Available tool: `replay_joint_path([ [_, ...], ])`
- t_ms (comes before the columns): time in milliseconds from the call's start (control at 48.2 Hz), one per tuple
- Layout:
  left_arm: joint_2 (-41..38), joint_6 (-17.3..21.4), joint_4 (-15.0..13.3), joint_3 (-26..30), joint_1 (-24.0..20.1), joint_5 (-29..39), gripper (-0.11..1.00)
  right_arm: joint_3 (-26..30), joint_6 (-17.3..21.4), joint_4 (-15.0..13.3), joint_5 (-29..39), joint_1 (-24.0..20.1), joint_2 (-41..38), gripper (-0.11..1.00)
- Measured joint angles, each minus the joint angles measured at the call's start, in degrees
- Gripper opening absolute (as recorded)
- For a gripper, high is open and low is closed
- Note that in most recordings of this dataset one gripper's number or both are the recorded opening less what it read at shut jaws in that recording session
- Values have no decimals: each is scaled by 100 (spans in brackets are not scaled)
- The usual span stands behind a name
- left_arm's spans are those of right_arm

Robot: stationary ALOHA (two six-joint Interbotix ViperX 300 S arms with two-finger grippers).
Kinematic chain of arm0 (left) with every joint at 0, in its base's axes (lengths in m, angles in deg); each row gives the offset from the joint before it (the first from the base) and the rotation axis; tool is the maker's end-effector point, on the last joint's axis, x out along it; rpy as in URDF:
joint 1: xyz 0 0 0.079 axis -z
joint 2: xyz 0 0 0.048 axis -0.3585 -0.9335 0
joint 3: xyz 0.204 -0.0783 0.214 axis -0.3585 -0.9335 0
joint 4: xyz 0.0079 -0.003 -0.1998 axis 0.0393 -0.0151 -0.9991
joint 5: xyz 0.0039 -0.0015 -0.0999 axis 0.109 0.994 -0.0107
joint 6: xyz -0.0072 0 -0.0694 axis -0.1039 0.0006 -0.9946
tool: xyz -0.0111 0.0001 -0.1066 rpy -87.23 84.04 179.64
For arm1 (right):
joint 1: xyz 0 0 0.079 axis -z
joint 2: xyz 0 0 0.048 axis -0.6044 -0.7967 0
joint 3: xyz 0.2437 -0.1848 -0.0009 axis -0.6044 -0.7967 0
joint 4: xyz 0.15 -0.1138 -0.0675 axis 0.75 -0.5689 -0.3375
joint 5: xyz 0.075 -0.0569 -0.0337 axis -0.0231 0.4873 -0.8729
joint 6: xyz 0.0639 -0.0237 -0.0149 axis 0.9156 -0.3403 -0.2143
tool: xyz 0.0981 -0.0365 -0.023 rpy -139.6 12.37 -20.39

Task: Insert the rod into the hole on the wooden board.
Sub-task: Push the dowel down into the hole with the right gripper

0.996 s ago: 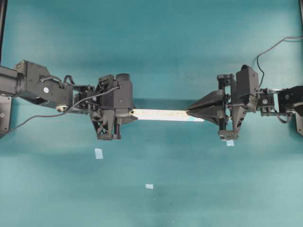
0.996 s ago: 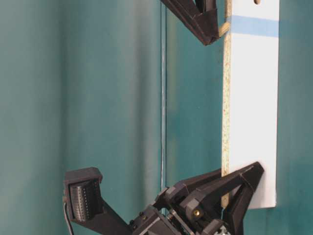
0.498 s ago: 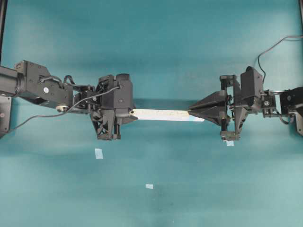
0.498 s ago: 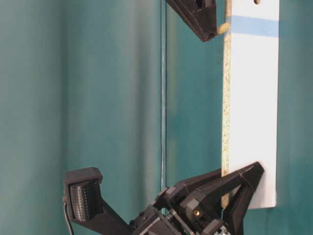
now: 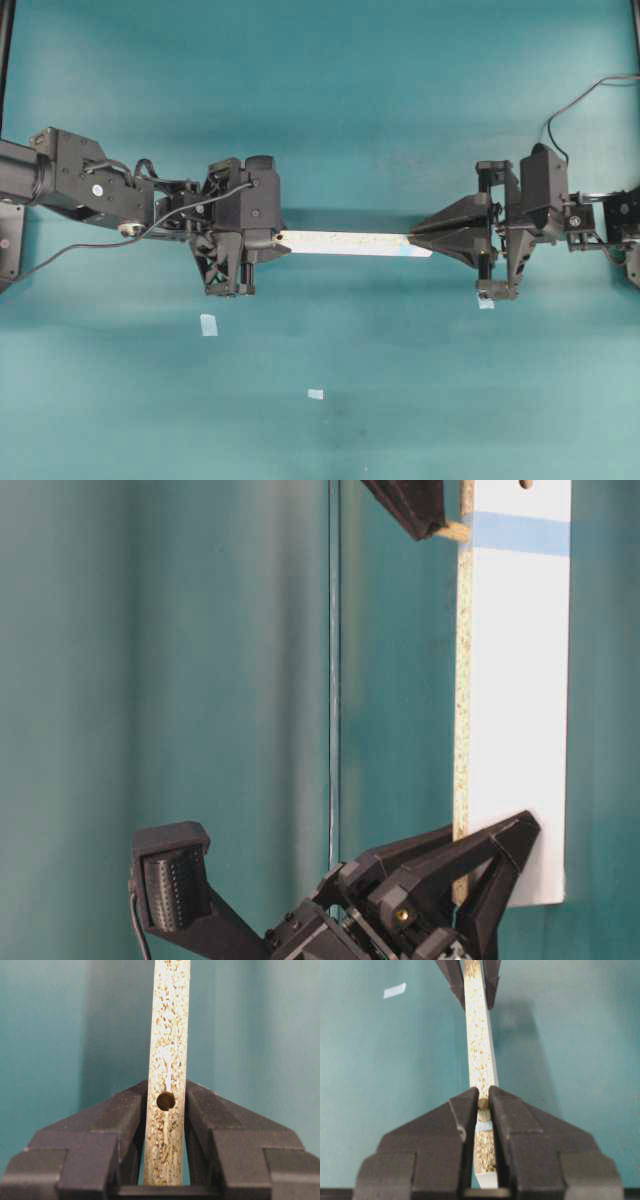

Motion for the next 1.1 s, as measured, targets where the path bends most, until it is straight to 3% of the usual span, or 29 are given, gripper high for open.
replay_joint_path([
  [1100,0,0,0,0,0,9,32,264,-9,0,1151,-62,114,11],
])
